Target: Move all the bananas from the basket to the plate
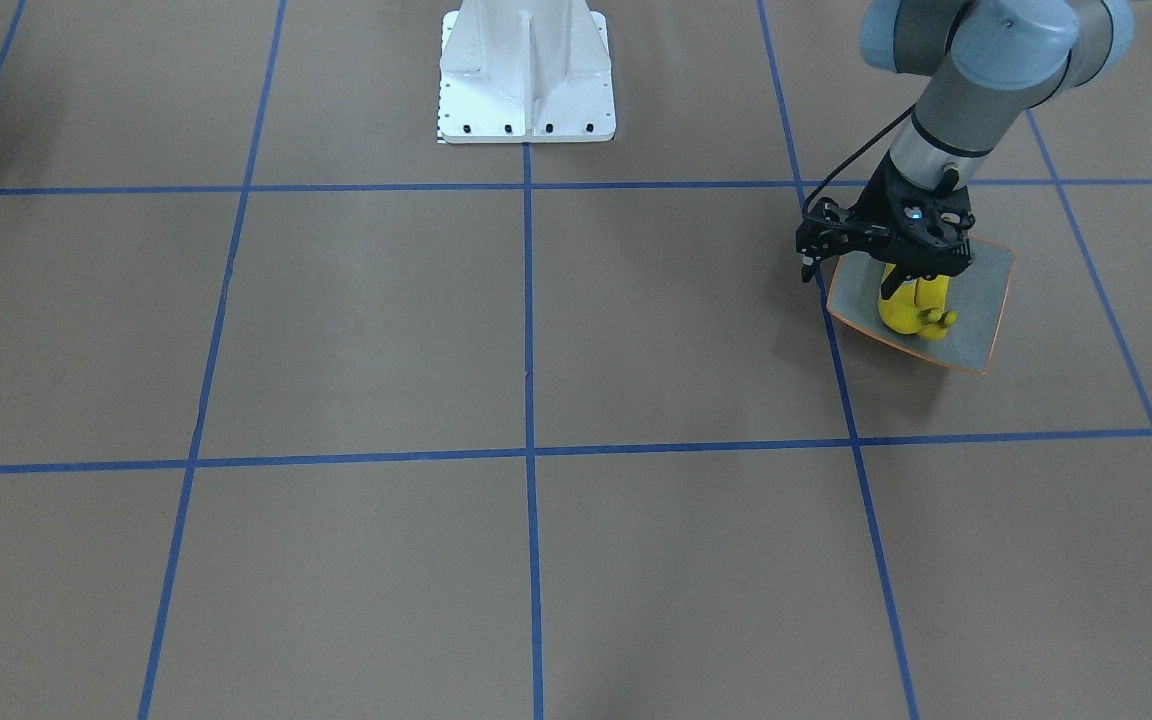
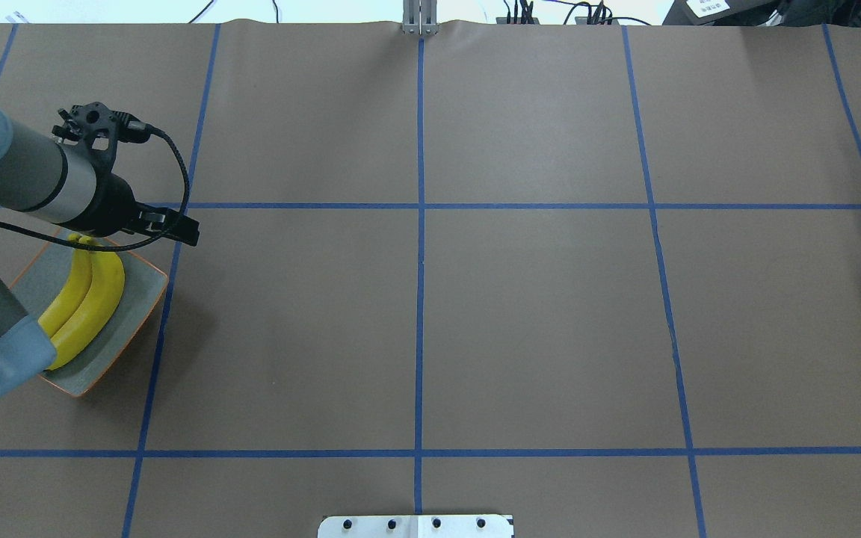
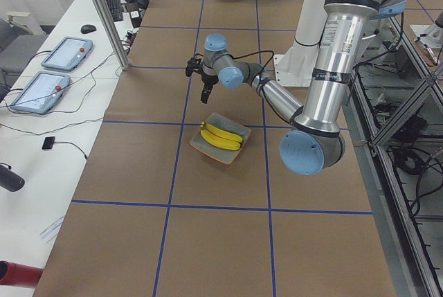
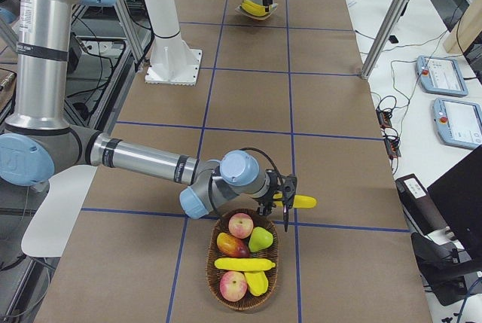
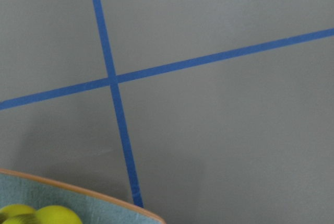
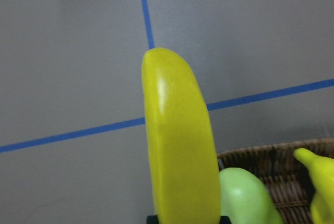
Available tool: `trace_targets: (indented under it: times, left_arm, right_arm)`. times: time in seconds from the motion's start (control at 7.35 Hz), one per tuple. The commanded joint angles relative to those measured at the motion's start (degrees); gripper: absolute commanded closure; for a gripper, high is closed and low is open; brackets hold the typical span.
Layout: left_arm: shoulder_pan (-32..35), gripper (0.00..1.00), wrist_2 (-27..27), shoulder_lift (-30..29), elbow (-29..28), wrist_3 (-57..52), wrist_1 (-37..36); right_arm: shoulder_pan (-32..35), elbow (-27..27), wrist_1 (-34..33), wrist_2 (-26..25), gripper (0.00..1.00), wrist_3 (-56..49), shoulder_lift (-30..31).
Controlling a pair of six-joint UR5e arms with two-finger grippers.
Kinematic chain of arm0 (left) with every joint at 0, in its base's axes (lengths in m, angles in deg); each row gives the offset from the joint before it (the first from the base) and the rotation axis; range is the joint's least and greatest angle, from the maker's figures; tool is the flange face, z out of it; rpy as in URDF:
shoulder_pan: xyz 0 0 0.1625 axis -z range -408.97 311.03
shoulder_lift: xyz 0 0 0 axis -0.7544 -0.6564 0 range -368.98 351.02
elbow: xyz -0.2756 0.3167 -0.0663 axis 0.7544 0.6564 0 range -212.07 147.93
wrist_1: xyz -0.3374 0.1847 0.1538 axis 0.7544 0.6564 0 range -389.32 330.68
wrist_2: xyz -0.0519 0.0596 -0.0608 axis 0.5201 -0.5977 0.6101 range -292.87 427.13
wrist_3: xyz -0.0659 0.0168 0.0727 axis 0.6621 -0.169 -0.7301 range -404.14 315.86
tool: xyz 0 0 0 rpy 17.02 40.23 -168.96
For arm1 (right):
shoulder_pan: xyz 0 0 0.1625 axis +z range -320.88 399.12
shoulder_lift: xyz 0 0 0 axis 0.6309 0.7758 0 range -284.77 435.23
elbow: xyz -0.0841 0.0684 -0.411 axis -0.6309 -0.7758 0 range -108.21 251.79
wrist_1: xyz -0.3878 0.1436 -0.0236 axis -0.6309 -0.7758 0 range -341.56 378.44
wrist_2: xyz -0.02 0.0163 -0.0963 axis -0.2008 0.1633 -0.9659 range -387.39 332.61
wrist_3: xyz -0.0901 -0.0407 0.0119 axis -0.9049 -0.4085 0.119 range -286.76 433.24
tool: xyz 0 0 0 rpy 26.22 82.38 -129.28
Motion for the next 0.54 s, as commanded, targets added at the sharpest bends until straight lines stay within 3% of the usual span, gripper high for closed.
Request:
trace_targets:
  times: [0.0,0.41]
  left_arm:
    - [0.1,0.01,0.0,-7.0,-4.7,4.5,0.0]
    - [-0.2,0.01,0.0,-12.8,-5.7,12.4,0.2]
  right_arm:
    - [-9.3,3.0,4.1,-2.7,1.00,19.6,-6.6]
    - [-23.4,11.3,4.1,-12.6,1.00,42.2,-12.9]
